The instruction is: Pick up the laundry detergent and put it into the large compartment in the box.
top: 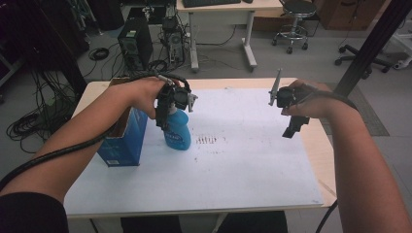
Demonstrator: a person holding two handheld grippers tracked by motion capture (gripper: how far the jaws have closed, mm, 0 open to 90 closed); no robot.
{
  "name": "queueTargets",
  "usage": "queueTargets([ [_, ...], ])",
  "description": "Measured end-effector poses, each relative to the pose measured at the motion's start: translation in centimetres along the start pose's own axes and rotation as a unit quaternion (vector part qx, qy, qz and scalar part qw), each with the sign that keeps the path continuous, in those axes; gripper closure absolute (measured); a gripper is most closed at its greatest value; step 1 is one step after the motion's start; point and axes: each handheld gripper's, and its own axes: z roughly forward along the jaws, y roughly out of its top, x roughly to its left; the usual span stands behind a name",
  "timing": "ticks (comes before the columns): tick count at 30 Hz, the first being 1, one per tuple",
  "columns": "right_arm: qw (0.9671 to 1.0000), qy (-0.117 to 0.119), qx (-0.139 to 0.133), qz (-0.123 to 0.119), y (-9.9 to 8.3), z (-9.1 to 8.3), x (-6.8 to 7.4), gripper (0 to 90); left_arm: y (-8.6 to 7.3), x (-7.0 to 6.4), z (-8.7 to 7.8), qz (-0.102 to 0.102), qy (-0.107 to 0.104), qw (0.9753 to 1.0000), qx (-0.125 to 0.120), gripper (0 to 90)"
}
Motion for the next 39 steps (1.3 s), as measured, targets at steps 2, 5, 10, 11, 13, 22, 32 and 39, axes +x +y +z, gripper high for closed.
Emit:
queueTargets([
  [2, 1.0, 0.0, -0.001, 0.001, 0.0, 0.1, 0.0, 8.7, 0.0, 0.1, 0.2, 0.003, 0.002, 1.0, -0.001, 0.2],
  [5, 1.0, 0.002, 0.002, 0.001, -0.1, 0.2, -0.1, 8.6, 0.0, 0.1, 0.5, 0.004, 0.004, 1.0, -0.003, 0.2],
  [10, 1.0, 0.005, 0.001, 0.001, 0.0, 0.7, -0.2, 8.7, -0.1, 0.1, 0.8, 0.003, 0.006, 1.0, 0.0, 0.2],
  [11, 1.0, 0.005, 0.002, 0.0, 0.0, 0.7, -0.3, 8.7, -0.1, 0.1, 0.8, 0.005, 0.007, 1.0, 0.001, 0.2],
  [13, 1.0, 0.004, 0.001, -0.001, 0.0, 0.8, -0.3, 8.6, -0.1, 0.1, 0.9, 0.005, 0.007, 1.0, 0.001, 0.2],
  [22, 1.0, 0.008, 0.001, 0.0, -0.1, 1.0, -0.3, 8.6, -0.2, 0.2, 1.2, 0.002, 0.017, 0.9999, 0.001, 0.4],
  [32, 1.0, 0.005, 0.003, 0.004, -0.1, 0.7, -0.2, 8.7, -0.2, 0.2, 1.2, 0.002, 0.013, 0.9999, 0.004, 4.4],
  [39, 1.0, 0.006, 0.003, 0.002, -0.1, 0.7, -0.2, 8.7, -0.3, 0.2, 1.4, 0.001, 0.014, 0.9999, 0.009, 8.7],
])
